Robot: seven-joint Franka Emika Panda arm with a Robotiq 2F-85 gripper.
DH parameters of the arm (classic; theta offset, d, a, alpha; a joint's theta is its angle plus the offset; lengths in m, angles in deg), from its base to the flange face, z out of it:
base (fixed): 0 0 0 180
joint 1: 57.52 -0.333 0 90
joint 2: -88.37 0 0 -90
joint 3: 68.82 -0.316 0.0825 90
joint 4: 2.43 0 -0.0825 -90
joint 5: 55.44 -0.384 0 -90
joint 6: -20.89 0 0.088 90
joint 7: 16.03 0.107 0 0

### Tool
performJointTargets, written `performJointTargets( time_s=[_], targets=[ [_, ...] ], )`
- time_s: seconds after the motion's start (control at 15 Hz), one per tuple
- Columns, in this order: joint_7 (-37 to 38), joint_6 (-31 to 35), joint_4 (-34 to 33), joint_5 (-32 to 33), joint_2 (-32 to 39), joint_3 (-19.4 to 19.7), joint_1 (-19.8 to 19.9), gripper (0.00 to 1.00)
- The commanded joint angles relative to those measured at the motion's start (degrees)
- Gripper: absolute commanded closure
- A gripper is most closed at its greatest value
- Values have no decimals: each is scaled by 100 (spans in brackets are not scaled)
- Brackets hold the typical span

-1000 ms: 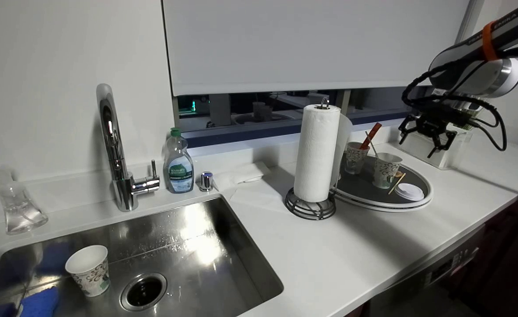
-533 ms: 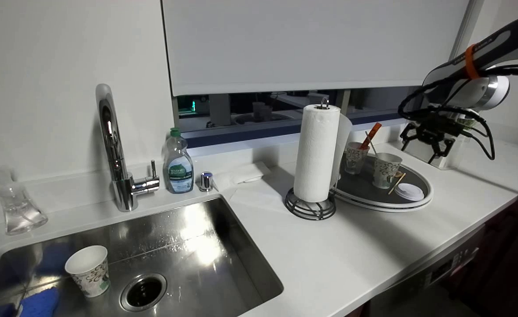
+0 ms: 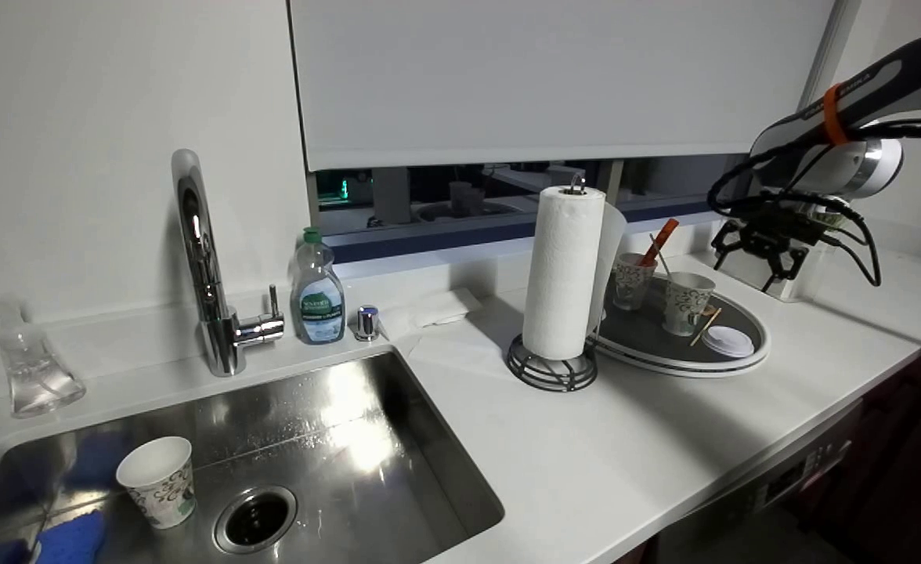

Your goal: Put the chopstick inside the coffee cup.

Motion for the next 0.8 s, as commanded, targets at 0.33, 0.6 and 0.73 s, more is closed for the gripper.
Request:
performJointTargets(
  time_s=[0.33, 0.6, 0.73],
  targets=[
    [149, 95, -272, 354, 416, 153, -134, 0],
    [118, 178, -373, 362, 720, 143, -104, 0],
    [115, 218, -475, 270, 890, 134, -53, 19]
  ],
)
